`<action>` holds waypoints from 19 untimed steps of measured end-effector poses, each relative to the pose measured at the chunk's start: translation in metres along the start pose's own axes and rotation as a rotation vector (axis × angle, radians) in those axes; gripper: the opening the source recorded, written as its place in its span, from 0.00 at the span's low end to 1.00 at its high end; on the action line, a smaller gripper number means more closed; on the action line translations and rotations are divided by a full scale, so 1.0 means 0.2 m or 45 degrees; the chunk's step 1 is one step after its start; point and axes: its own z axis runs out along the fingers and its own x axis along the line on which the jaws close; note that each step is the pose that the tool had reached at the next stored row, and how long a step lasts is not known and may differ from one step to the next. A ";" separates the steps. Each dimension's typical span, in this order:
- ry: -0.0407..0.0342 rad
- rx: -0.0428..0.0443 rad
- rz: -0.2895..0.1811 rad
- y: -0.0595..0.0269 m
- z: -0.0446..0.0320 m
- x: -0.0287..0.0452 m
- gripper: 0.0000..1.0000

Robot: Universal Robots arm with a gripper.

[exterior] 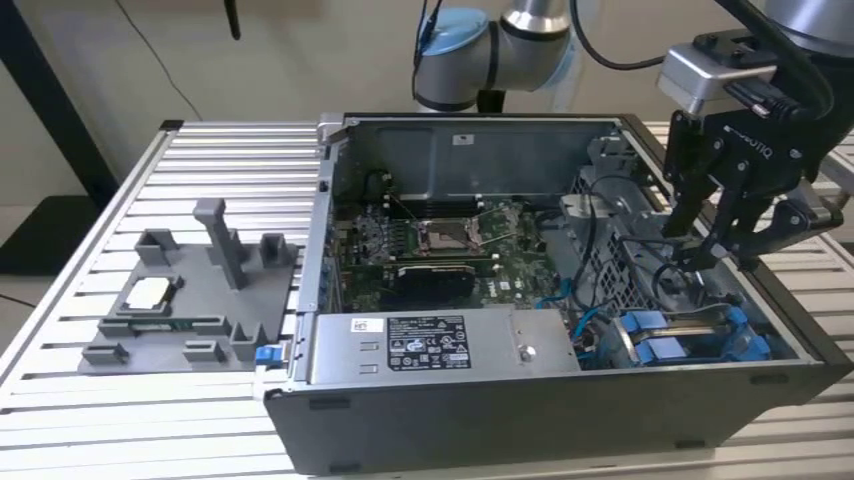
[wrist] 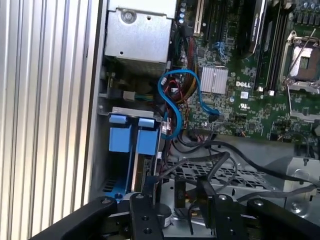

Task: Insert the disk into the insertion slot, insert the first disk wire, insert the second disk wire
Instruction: 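Insert the first disk wire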

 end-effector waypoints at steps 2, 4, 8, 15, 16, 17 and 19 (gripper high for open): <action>-0.0061 0.001 -0.003 0.000 0.000 0.000 0.38; -0.0113 0.002 -0.004 0.000 0.000 0.000 0.32; -0.0124 0.002 -0.004 0.000 0.000 0.000 0.19; -0.0125 0.002 -0.004 0.000 0.002 0.000 0.19; -0.0126 0.002 -0.004 0.000 0.003 0.000 0.19; -0.0124 0.002 -0.003 0.000 0.004 0.000 0.19; -0.0091 0.002 -0.001 0.000 0.007 0.000 0.19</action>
